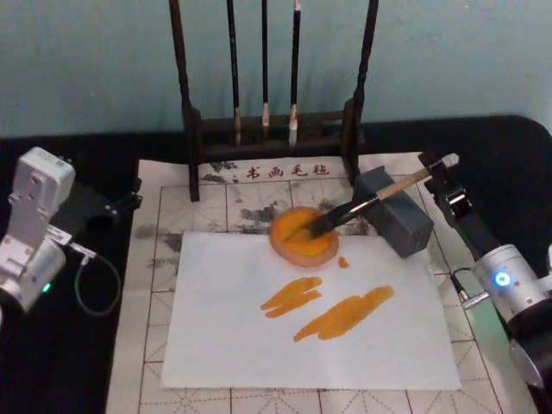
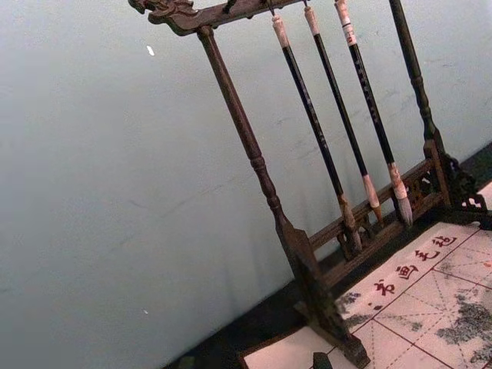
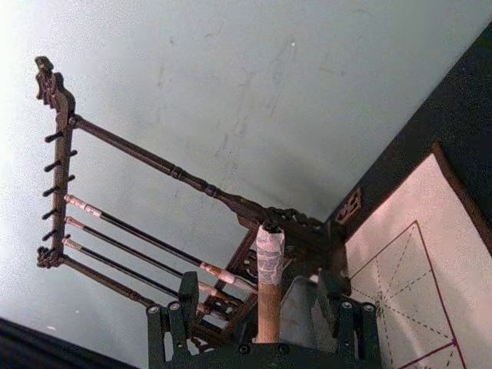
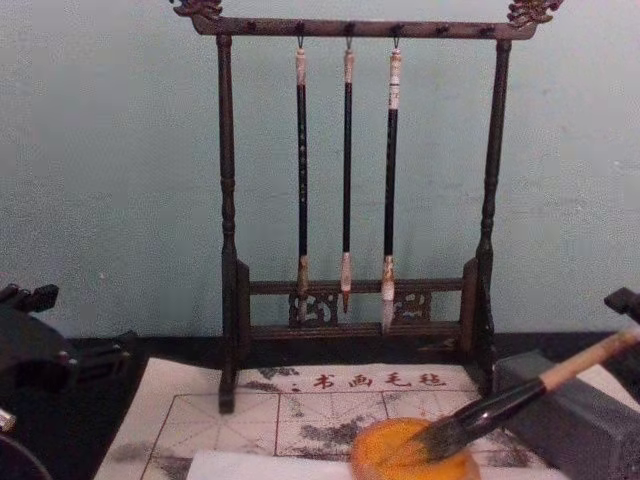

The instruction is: Pick up the brush from the inkstone, write on the paper, then place the brush back to its original position.

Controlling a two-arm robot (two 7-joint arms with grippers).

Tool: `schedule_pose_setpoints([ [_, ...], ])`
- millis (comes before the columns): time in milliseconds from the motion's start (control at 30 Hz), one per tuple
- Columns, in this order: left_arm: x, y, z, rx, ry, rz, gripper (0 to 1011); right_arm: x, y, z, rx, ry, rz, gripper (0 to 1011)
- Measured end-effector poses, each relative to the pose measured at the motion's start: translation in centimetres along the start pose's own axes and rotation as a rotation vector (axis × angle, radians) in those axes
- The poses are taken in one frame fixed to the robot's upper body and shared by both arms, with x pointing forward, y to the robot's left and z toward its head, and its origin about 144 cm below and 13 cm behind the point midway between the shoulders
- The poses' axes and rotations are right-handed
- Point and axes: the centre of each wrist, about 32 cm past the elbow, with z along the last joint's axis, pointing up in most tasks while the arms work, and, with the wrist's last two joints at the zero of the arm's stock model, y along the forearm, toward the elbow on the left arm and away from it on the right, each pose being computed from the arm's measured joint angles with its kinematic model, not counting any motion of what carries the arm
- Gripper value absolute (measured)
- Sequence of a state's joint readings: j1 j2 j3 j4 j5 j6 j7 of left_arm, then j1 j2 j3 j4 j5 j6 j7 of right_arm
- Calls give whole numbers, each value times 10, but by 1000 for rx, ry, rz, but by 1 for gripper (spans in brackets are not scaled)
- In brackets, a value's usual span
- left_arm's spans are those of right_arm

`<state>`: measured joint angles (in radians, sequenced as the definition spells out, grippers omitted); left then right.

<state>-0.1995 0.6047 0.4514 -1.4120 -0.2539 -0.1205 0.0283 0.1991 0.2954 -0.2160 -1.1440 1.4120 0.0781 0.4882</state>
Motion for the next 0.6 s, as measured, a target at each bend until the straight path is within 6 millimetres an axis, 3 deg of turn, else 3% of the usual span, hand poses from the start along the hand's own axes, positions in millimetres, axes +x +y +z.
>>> schedule_pose_setpoints([
  [600, 0, 0, 0, 0, 0, 0, 1001, 0, 0, 0, 3, 2, -2, 1000],
])
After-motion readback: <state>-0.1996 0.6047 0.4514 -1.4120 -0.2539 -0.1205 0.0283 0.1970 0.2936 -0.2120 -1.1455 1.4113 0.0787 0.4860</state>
